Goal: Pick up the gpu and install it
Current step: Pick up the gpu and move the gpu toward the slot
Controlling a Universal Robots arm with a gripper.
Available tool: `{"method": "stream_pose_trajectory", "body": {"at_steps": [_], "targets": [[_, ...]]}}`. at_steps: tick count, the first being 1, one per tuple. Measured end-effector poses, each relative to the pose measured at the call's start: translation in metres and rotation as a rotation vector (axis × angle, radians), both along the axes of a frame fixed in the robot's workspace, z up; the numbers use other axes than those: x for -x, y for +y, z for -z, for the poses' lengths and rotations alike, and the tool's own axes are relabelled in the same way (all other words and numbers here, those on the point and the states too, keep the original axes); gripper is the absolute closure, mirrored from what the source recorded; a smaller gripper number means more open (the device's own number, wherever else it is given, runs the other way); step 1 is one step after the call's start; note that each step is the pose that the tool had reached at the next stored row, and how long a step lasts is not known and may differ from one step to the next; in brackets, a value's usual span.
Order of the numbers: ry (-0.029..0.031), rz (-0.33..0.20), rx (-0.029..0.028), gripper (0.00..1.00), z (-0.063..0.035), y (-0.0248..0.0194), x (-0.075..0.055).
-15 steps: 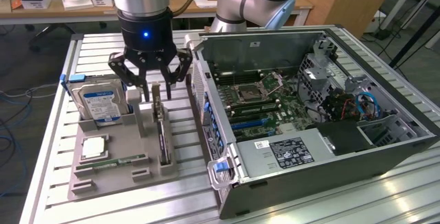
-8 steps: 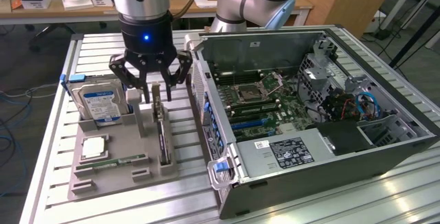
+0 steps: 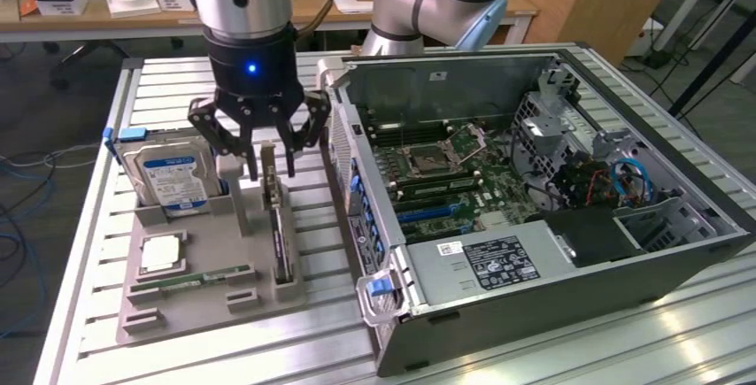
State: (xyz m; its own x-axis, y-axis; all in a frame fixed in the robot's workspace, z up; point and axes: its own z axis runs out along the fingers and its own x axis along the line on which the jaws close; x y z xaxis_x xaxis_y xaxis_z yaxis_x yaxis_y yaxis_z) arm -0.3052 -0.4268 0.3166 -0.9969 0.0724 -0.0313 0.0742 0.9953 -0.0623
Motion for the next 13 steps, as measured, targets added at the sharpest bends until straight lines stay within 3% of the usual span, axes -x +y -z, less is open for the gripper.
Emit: {"method": "stream_pose_trajectory", "body": {"at_steps": [7, 13], "targets": [[0.0002, 0.000, 0.0049, 0.53, 0.0017, -0.0010, 0.0000], [-0.0002, 0.000, 0.0048, 0.53, 0.0027, -0.0011, -0.0001]]}}
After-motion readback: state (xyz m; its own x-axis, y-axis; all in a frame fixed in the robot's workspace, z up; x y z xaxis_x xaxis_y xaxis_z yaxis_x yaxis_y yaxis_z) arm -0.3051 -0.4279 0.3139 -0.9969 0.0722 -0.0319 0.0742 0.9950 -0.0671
